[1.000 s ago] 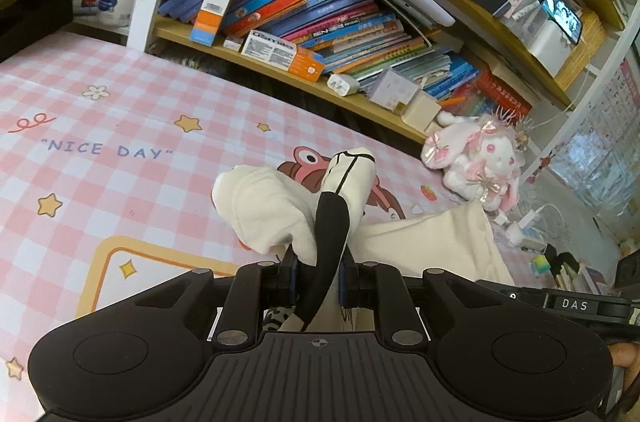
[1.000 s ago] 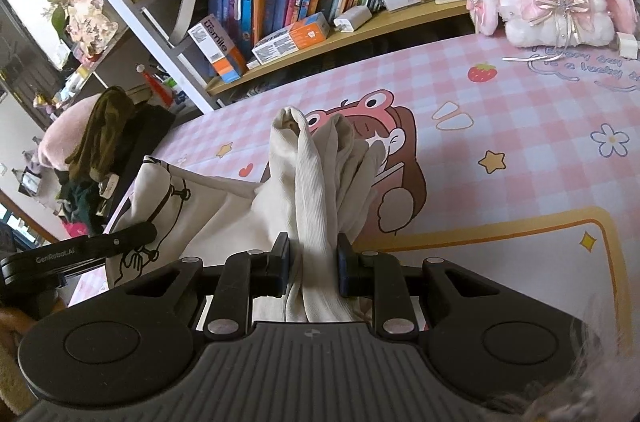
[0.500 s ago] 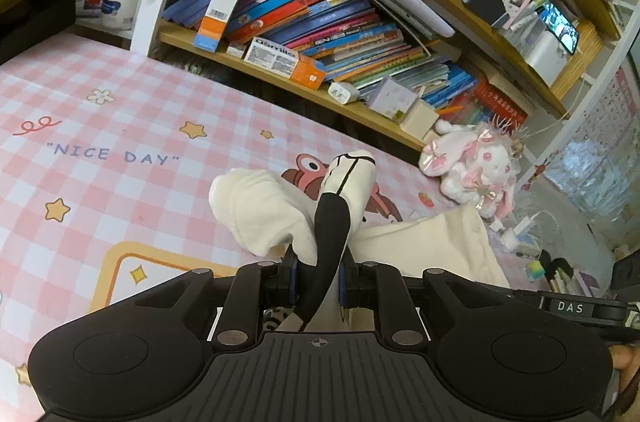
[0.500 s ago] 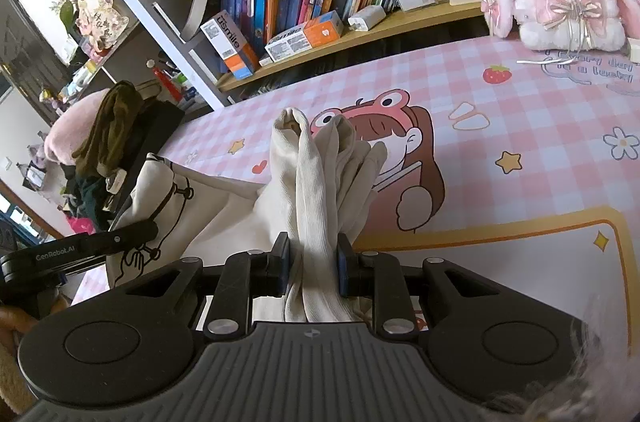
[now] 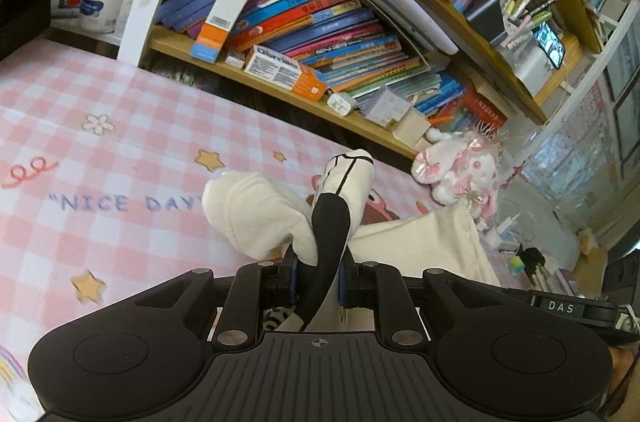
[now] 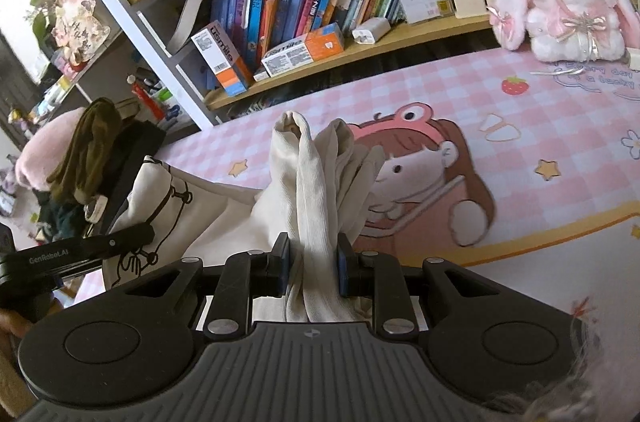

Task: Fold clothes

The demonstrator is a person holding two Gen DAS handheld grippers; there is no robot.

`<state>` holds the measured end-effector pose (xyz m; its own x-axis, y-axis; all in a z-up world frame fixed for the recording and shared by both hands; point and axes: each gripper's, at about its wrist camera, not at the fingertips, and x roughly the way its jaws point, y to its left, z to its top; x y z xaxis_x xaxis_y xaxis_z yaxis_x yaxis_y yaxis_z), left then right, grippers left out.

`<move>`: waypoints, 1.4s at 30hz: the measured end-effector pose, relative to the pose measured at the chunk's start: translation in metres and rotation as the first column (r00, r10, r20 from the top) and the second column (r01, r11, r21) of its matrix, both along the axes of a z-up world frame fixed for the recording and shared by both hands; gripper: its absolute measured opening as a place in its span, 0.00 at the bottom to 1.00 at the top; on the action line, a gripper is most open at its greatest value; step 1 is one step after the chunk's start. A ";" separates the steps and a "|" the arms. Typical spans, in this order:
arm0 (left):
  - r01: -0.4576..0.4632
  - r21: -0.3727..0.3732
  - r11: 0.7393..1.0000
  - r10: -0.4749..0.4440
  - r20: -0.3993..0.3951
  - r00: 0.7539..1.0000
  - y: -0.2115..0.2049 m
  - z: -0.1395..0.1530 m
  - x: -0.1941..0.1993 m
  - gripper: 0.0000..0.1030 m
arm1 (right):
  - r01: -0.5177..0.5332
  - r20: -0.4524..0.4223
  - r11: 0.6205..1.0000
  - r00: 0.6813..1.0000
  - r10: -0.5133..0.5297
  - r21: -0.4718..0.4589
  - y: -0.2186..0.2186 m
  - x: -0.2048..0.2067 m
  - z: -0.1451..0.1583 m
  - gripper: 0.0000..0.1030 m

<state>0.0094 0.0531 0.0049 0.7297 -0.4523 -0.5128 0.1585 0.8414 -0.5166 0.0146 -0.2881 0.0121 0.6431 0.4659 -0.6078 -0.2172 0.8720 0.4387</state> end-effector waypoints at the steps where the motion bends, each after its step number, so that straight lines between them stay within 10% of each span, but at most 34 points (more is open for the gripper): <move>1: 0.008 -0.004 1.000 -0.008 0.002 1.000 0.007 0.000 0.003 0.16 | 0.008 0.003 1.000 1.000 -0.008 -0.002 0.008 0.000 0.001 0.20; 23: -0.057 -0.150 0.987 0.059 0.010 0.998 0.106 0.011 0.132 0.16 | -0.001 0.048 1.000 0.999 0.001 0.010 0.103 0.117 0.034 0.20; 42: -0.104 -0.225 0.969 0.098 -0.037 0.994 0.079 -0.044 0.244 0.16 | 0.019 0.043 0.999 0.999 -0.020 0.031 0.057 0.256 -0.009 0.20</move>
<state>0.2539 0.1320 -0.0390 0.7658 -0.4831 -0.4245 0.0628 0.7131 -0.6983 0.2704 -0.2312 0.0031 0.6773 0.4713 -0.5649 -0.2197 0.8624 0.4561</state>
